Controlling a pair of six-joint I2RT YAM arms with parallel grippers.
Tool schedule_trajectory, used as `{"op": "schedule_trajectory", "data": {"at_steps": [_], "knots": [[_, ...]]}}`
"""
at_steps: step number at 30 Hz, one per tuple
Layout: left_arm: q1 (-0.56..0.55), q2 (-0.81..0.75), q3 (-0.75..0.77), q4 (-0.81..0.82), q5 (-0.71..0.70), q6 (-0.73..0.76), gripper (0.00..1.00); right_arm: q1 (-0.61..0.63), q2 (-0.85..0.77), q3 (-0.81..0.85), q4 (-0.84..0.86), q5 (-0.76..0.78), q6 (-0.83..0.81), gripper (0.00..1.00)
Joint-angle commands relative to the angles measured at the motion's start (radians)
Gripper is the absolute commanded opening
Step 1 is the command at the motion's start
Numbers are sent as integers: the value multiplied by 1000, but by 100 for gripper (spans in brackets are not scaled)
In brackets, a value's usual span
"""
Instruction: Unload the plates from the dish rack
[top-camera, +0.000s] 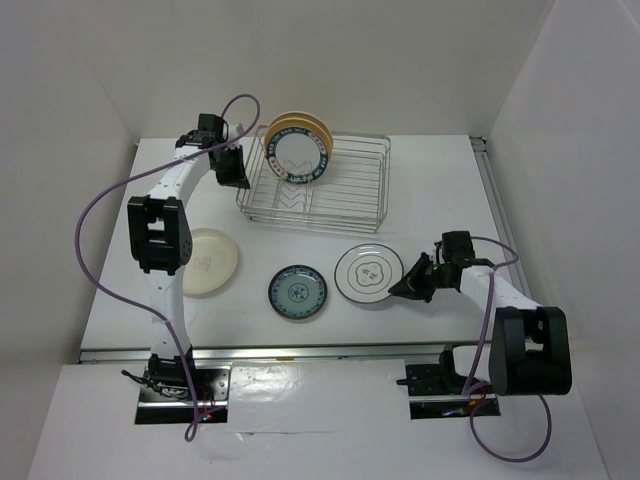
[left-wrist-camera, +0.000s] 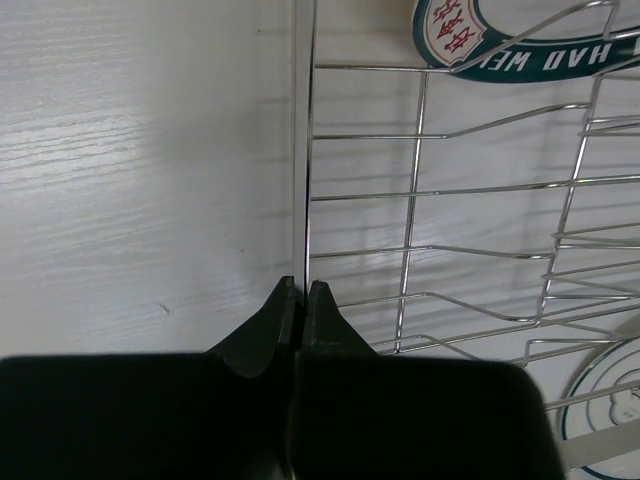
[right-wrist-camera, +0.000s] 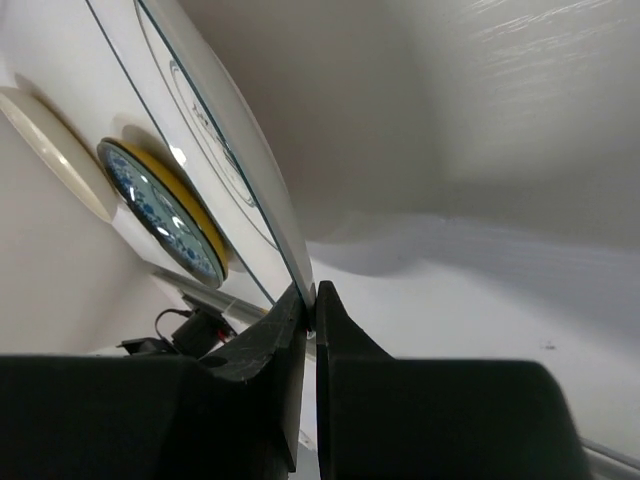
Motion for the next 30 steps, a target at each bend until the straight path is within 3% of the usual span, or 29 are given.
{"op": "schedule_trajectory", "data": {"at_steps": [1,5,8,11,15,22,25,28,30], "knots": [[32,-5,-107,-23,175,-140,0,-27,25,-40,79,-11,30,0],[41,-68,-184,23,152,-212,0,-37,59,-51,103,-11,43,2],[62,-116,-255,75,193,-275,0,-37,80,-51,116,1,52,21],[52,-125,-267,86,206,-276,0,-37,109,-27,93,30,43,25],[16,-96,-197,52,164,-199,0,-37,119,16,30,70,20,42],[-24,18,55,-85,-5,-23,0,-37,88,64,-39,118,-2,42],[-24,8,20,-85,-5,-38,0,-37,51,99,-85,150,-22,44],[-24,-5,-14,-71,27,-67,0,-37,28,147,-139,179,-31,53],[-24,-5,-37,-71,43,-99,0,-37,16,190,-168,191,-40,65]]}}
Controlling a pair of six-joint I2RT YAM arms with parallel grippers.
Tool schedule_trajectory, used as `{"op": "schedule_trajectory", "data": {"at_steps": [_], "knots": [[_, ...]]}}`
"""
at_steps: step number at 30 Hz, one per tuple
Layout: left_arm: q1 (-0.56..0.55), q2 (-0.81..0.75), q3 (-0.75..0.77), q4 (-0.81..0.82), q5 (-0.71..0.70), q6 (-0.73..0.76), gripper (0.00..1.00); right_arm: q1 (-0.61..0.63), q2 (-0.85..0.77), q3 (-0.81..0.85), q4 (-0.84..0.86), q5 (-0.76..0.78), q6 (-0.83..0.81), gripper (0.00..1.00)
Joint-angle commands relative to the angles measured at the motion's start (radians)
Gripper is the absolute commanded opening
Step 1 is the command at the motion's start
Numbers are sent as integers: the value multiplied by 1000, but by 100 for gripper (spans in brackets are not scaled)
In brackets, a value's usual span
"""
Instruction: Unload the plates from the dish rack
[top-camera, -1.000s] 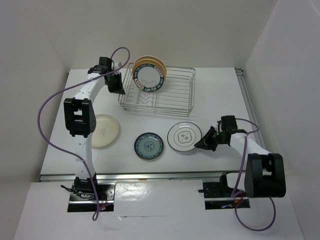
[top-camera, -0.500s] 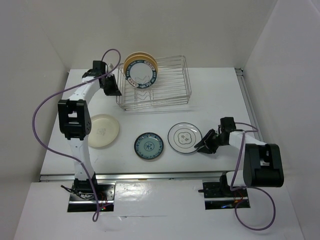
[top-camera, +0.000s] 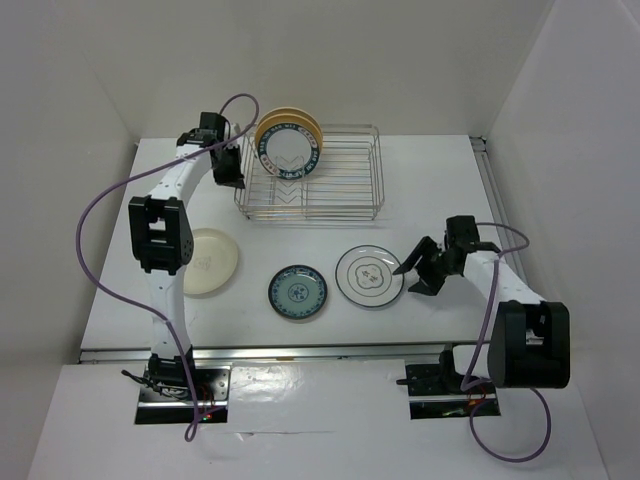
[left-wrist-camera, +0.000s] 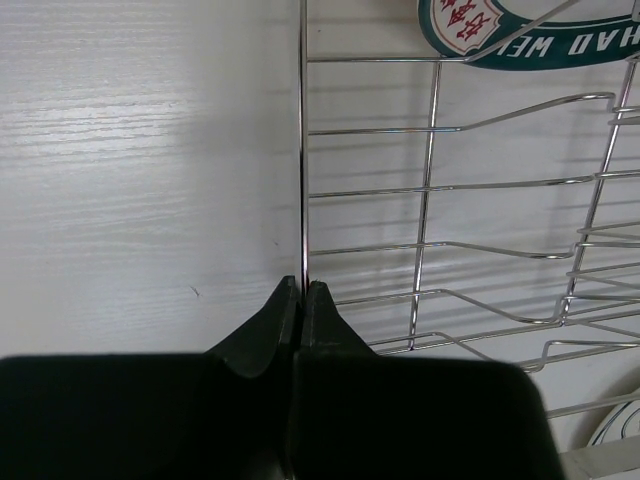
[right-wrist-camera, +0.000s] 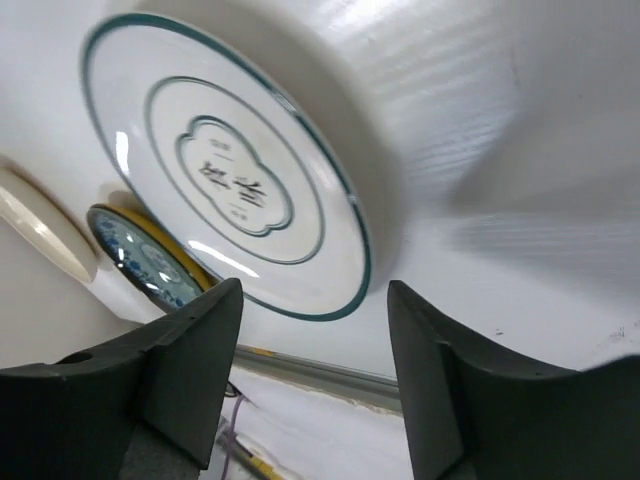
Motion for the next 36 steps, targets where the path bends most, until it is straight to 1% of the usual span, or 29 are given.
{"op": "schedule_trajectory", "data": {"at_steps": [1,2,3,5,6,9,10,11,12,13,14,15,16,17,18,19,20,21,22,23,24,25,26,27,28,30,32,34,36], "knots": [[-14,1,-43,-51,160,-49,0,-7,-60,95,-100,49,-28,68],[-14,1,-54,-51,169,-60,0,-7,-60,131,-115,76,-41,71],[-14,-9,-54,-51,169,-60,4,-7,-73,148,-143,88,-41,75],[-14,-9,-54,-42,146,-60,15,-7,-83,186,-164,122,-67,78],[-14,-18,-54,-42,121,-60,19,-7,-83,227,-175,131,-76,79],[-14,-27,-13,-42,99,-37,35,-7,-83,319,-184,131,-129,79],[-14,-27,-4,-51,99,-37,44,-7,-83,345,-145,110,-149,79],[-14,-27,-4,-51,99,-26,49,3,-74,374,-123,81,-171,81],[-14,-27,6,-51,99,-17,53,16,-59,446,-100,81,-214,84],[-14,-36,6,-51,87,-17,57,38,-38,492,-64,90,-234,84],[-14,-36,18,-51,87,-17,60,99,23,543,-48,123,-258,84],[-14,-36,32,-62,77,-17,61,137,63,657,-34,143,-315,84],[-14,-36,32,-71,67,-8,61,177,106,719,-22,162,-347,84],[-14,-36,47,-71,67,-8,61,235,207,779,8,162,-402,84],[-14,-36,62,-80,51,3,61,256,263,901,21,162,-421,84],[-14,-47,62,-81,42,3,61,271,382,966,41,120,-433,84],[-14,-47,76,-91,42,15,61,285,442,1031,50,96,-442,84],[-14,-59,76,-91,16,15,62,285,502,1156,68,70,-443,81],[-23,-68,87,-91,5,29,62,285,618,1213,84,38,-443,77],[-23,-87,87,-91,-16,47,62,296,672,1267,102,-23,-453,74],[-23,-97,87,-91,-25,58,62,296,723,1366,134,-43,-453,66],[-23,-110,87,-82,-25,72,62,308,821,1411,150,-63,-467,63],[-23,-139,66,-73,-39,99,62,317,870,1507,159,-77,-490,60],[-23,-154,53,-61,-56,112,62,334,916,1557,159,-77,-504,56],[-23,-170,41,-36,-68,126,62,343,1003,1602,168,-77,-518,53],[-23,-205,16,-24,-117,159,62,355,1065,1681,200,-53,-539,50],[-23,-217,6,-10,-153,191,62,355,1099,1682,288,-44,-530,48],[-23,-229,15,-21,-202,210,62,355,1110,1625,387,-43,-518,47],[-23,-239,15,-31,-246,224,62,355,1110,1582,432,-43,-518,47]]}}
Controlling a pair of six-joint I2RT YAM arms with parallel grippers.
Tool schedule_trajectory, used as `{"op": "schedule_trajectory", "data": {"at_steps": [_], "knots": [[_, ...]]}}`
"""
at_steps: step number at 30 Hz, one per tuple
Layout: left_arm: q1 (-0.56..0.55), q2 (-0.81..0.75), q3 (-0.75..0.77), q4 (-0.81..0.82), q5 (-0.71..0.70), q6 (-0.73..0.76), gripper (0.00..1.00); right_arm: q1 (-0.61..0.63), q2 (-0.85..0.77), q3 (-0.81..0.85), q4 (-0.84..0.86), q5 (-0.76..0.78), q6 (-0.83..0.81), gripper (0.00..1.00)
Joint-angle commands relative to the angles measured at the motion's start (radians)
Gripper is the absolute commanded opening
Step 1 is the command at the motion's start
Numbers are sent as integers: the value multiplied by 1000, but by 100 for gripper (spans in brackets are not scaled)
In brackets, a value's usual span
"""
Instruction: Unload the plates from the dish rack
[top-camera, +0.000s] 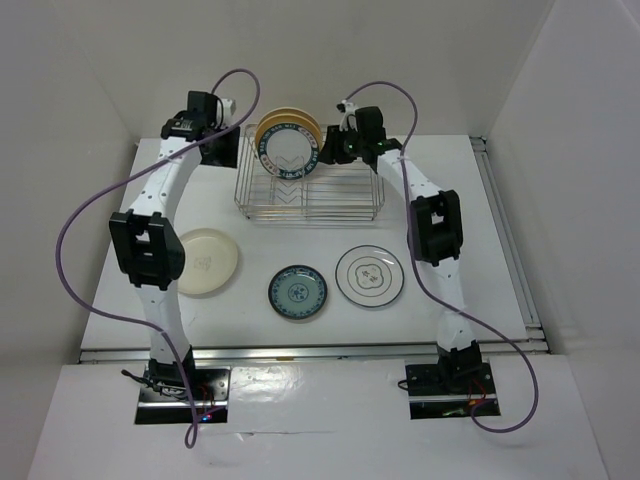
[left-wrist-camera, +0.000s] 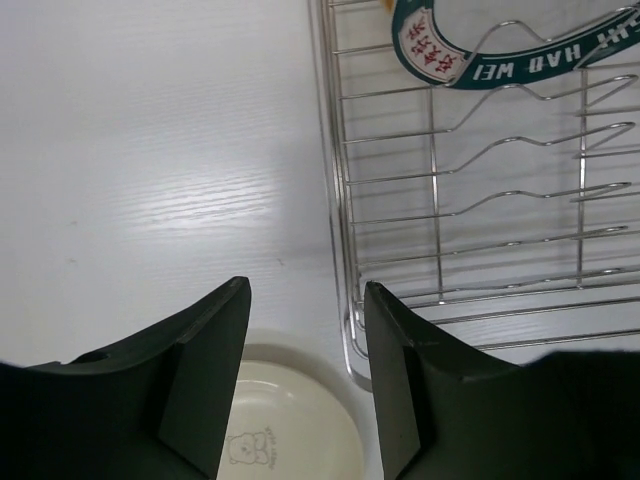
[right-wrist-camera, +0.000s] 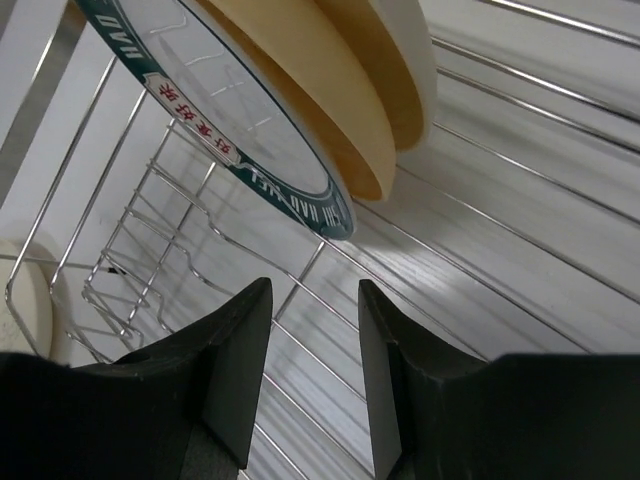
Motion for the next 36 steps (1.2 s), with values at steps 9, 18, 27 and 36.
{"op": "schedule_trajectory", "data": {"at_steps": [9,18,27,36], "knots": [[-4,-135,-224,57,-384,115,62,16,63,-6,299,9,41,45],[-4,-146,-279,38,-349,72,62,16,123,28,372,3,115,43],[-4,-137,-279,20,-330,72,62,16,163,28,484,-74,181,40],[-4,-137,-299,20,-330,72,62,16,129,-21,557,-120,204,23]]}}
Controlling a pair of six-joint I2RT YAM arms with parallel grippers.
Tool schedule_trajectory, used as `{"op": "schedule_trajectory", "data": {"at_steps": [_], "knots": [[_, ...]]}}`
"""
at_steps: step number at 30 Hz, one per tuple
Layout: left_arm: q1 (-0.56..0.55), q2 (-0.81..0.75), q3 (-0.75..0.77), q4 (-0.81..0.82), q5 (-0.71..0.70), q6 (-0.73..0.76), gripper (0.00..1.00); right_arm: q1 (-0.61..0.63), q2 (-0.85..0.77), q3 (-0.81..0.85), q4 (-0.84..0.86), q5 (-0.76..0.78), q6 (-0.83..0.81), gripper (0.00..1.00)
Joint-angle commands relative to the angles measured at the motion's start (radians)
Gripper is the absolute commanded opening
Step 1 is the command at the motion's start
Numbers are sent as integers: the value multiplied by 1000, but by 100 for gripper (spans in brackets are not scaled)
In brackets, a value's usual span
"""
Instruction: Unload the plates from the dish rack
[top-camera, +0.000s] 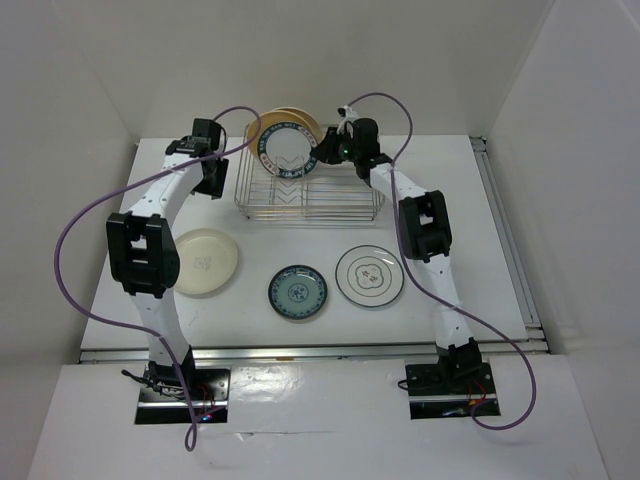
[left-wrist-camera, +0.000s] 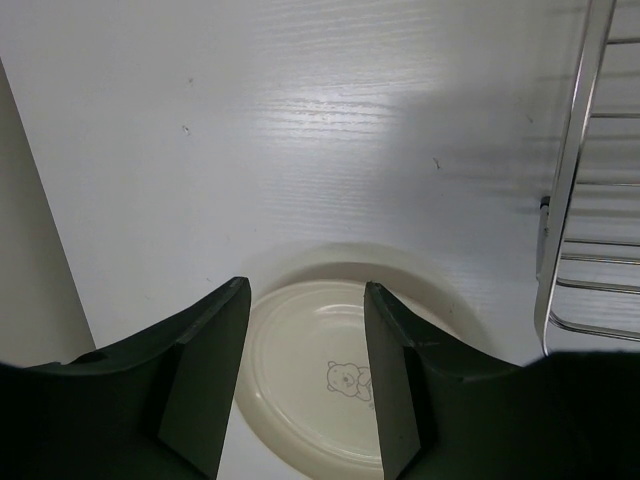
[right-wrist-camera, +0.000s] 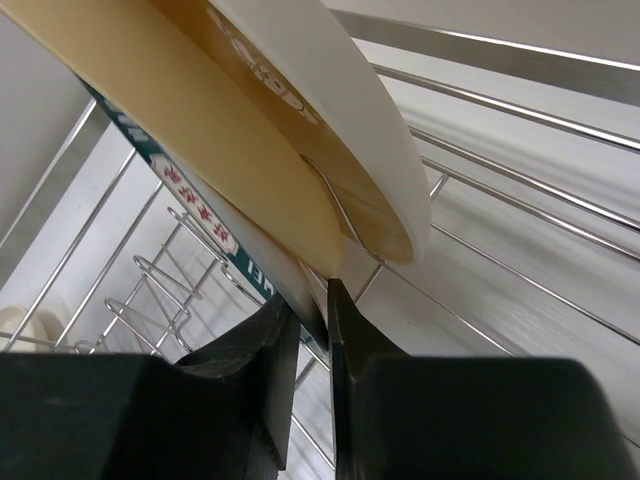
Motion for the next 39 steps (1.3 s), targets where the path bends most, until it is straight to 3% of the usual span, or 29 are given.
{"op": "schedule_trajectory", "data": {"at_steps": [1,9,16,19,25,29,33,39], "knots": [[-3,-40,-15,2,8,-21,62,7,-33,-4,98,-47,18,20],[-3,-49,-15,2,17,-21,62,7,-54,-27,10,-59,8,13],[-3,-40,-5,-7,26,-21,62,-4,-162,-87,-33,-37,-35,13],[-3,-40,17,-16,35,-21,62,-4,-201,-107,-73,19,-55,16],[-3,-40,28,-16,44,-21,62,-4,-225,-130,-132,50,-75,34],[-3,-40,28,-16,54,-21,62,-23,-206,-120,-167,25,-66,34],[-3,-40,28,-16,54,-21,62,-23,-215,-146,-144,-10,-66,21],[-3,-31,28,-25,54,-21,62,-23,-202,-141,-64,-34,-23,25]]}}
